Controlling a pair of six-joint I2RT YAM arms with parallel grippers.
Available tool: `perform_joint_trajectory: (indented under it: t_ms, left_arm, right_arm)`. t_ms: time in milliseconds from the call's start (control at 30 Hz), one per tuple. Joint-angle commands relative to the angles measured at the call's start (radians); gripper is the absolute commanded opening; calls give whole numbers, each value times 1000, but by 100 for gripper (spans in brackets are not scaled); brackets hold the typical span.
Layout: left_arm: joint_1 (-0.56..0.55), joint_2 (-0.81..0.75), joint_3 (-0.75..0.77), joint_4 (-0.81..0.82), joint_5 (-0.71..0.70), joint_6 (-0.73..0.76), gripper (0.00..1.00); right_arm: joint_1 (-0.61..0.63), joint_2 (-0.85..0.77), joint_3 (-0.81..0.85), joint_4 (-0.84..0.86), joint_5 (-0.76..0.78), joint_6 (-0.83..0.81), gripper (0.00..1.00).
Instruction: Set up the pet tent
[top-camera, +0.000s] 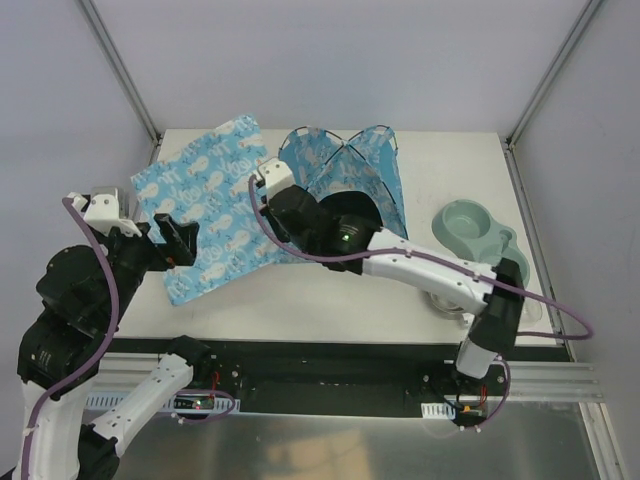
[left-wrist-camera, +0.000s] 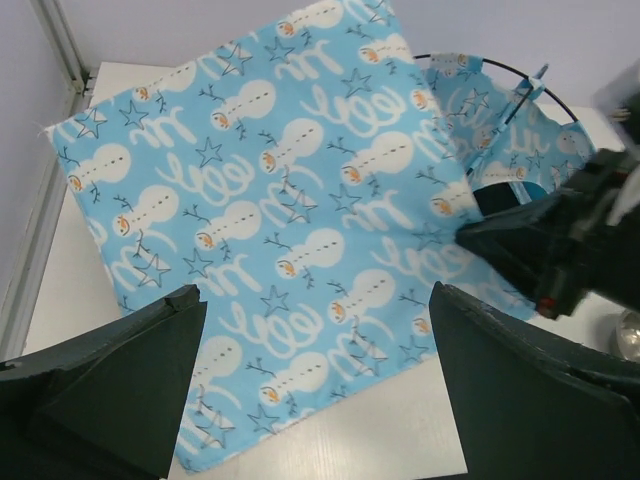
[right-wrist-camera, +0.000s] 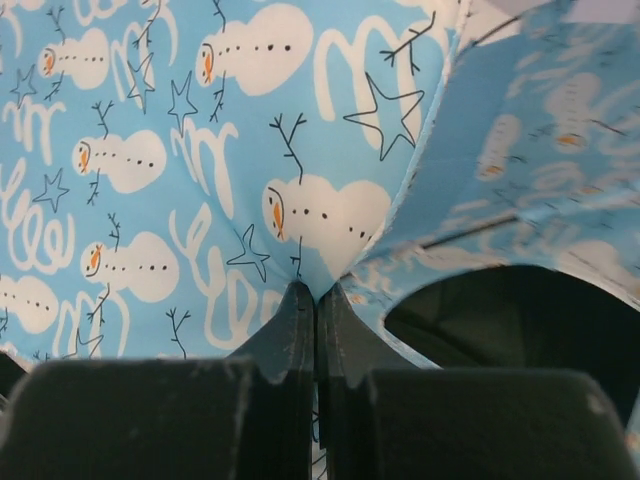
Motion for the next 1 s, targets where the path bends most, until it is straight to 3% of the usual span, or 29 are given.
perform_joint_trajectory:
  t_ms: [0, 300, 567, 733, 967]
  left_arm:
    - [7, 45, 22, 48, 55, -20, 98]
    - [7, 120, -64, 201, 156, -39, 98]
    - [7, 186, -223, 425, 219, -96, 99]
    - [7, 215, -272, 539, 322, -86, 99]
    - [7, 325, -300, 539, 305, -86, 97]
  right_arm:
    - [3, -227, -105, 11, 155, -10, 0]
    - [3, -554, -231, -212, 350, 23, 0]
    - [-5, -751, -357, -412, 523, 121, 0]
    - [-15, -824, -409, -507, 523, 221, 0]
    - [-26, -802, -467, -595, 578, 267, 0]
